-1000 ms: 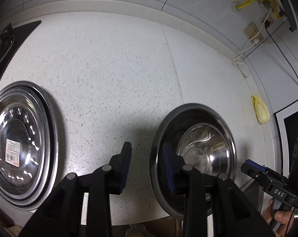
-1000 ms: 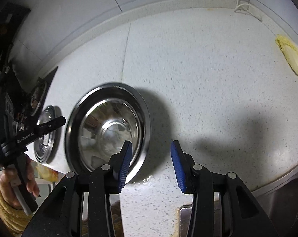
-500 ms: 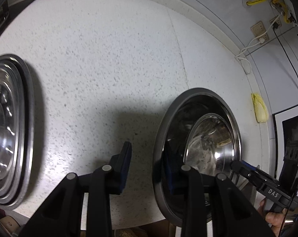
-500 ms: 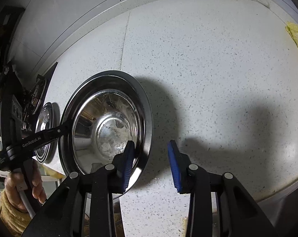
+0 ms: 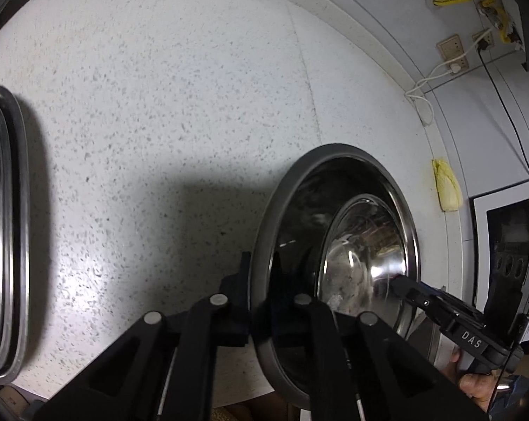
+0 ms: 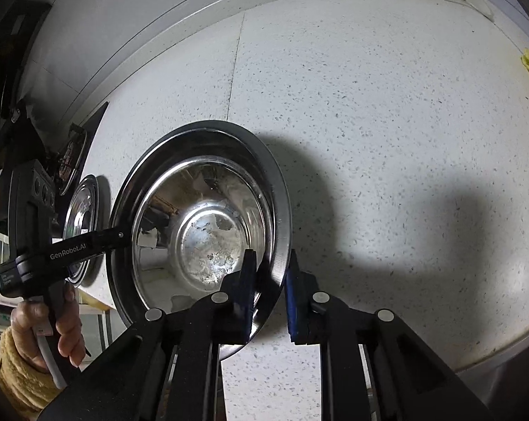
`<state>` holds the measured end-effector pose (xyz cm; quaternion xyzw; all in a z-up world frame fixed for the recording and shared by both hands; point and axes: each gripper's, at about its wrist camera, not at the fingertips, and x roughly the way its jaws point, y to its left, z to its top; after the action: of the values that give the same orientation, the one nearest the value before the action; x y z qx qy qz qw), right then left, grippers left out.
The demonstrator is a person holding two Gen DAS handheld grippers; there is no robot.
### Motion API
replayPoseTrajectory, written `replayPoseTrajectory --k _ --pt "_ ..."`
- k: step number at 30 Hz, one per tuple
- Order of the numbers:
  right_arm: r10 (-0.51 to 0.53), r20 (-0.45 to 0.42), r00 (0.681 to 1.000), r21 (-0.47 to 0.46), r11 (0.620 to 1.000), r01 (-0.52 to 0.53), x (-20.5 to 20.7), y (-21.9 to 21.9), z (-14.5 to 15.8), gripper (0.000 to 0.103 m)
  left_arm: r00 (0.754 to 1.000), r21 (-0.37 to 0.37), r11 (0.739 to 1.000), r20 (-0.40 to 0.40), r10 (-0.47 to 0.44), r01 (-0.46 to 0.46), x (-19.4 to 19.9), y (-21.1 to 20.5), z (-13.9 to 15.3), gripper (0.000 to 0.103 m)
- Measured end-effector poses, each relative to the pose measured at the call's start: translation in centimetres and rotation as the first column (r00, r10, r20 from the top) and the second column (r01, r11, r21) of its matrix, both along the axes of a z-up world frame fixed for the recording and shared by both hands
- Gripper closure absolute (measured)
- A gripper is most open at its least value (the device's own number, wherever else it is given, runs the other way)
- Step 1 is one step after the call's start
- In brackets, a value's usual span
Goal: Organize plates and bowls
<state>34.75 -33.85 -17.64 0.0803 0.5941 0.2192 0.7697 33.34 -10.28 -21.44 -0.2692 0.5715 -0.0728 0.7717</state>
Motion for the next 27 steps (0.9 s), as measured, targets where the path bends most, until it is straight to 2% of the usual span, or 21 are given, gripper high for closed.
replayPoseTrajectory --k 4,9,14,20,27 --pt "0.0 0.009 1.0 0.002 1.0 0.0 0.1 1.0 1.2 0.089 1.0 -0.002 1.0 0.019 0.009 -0.009 0.2 0.6 1.4 0.096" --pt "0.024 0.037 0.999 0.006 1.0 -0.024 0.0 2.7 3.3 0.089 0.997 -0.004 0.999 0.059 0.046 -0.046 -0.4 3.3 3.8 0.096" --pt "0.082 0.064 0.995 0.025 0.996 -0.084 -0.2 6.7 5.0 0.09 0.991 0.006 0.995 0.088 0.101 -0.102 -1.9 7.6 5.8 0.096" --pt "0.181 0.08 0.98 0.054 0.981 -0.185 -0.9 13.4 5.9 0.09 0.975 0.042 0.98 0.112 0.191 -0.196 -4.9 14.8 7.7 0.096" --pt "0.272 0.07 0.96 0.072 0.958 -0.277 -2.2 20.2 5.3 0.09 0.957 0.066 0.958 0.102 0.272 -0.279 -8.2 22.0 7.4 0.096"
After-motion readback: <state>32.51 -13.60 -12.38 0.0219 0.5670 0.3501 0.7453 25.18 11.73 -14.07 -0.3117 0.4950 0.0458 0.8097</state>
